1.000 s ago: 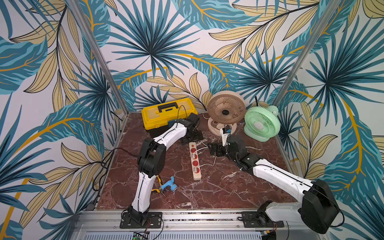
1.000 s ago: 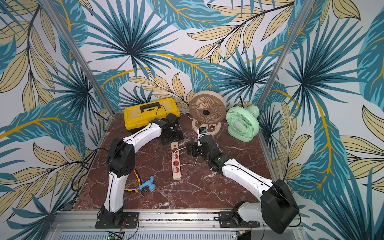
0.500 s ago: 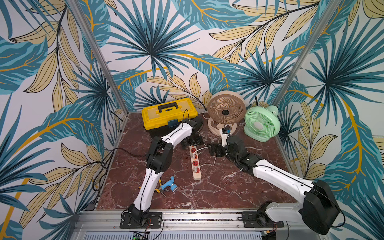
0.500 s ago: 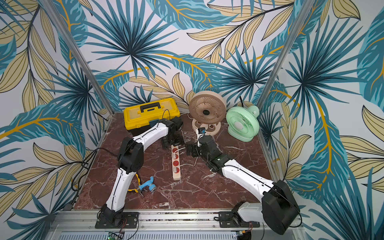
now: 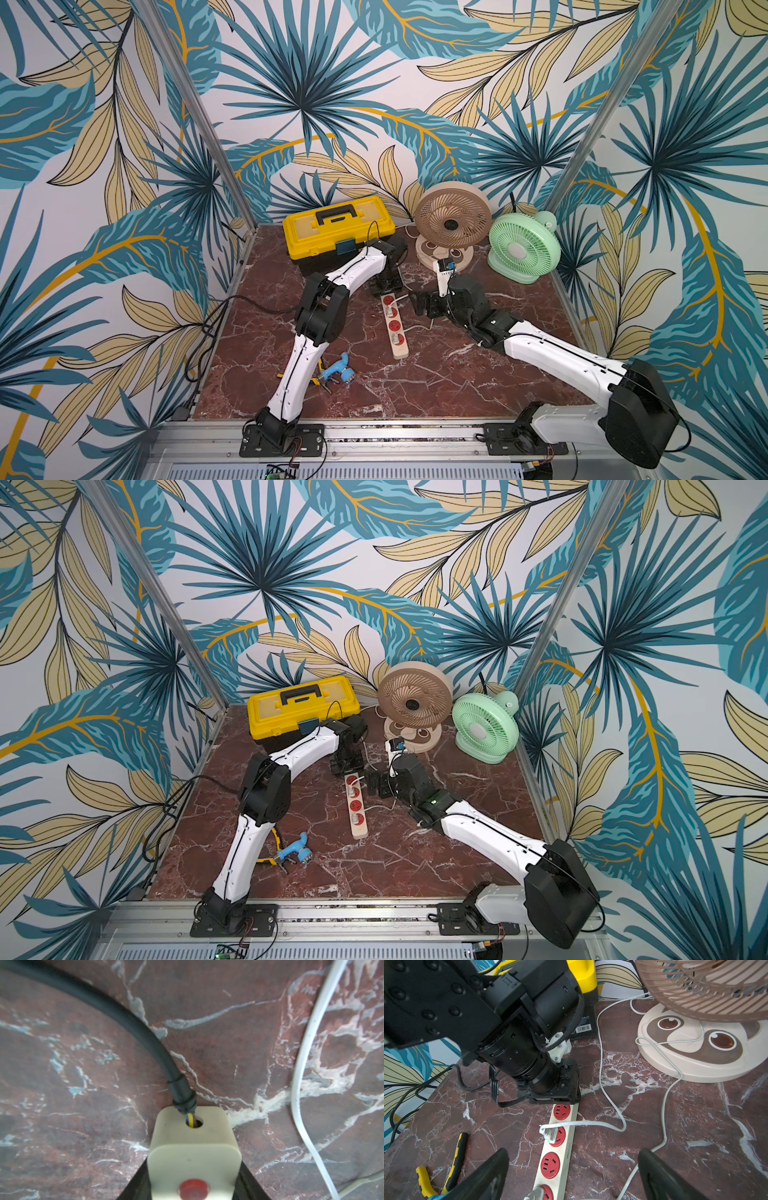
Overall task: Unplug the desk fan from the power strip
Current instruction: Remove the plug from the socket.
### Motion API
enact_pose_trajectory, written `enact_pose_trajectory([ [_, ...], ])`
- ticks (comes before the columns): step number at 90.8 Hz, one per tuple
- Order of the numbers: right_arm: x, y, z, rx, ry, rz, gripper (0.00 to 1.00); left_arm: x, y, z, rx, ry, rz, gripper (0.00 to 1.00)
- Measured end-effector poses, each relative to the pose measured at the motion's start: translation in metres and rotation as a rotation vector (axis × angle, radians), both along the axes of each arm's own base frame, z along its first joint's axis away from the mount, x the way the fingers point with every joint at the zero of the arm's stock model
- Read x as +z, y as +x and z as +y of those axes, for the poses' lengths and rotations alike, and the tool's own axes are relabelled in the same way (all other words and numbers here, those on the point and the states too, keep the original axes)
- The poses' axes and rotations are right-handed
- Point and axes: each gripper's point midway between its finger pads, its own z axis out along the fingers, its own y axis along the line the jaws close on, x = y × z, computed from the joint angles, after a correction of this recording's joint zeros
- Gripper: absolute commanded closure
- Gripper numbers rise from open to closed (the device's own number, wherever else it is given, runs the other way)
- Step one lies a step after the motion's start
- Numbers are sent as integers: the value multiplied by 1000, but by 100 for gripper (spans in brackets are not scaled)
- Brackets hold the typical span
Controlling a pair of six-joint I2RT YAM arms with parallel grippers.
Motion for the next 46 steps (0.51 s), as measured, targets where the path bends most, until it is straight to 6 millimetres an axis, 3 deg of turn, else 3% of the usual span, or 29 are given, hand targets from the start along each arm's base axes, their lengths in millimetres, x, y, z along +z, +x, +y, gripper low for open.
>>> enact_pose_trajectory([
  [29, -5, -7, 11, 12, -19, 2, 3, 0, 0, 1, 2, -6, 4, 100],
  [46, -22, -18, 29, 57, -58, 47, 7, -1, 0, 1, -2, -24, 12, 100],
])
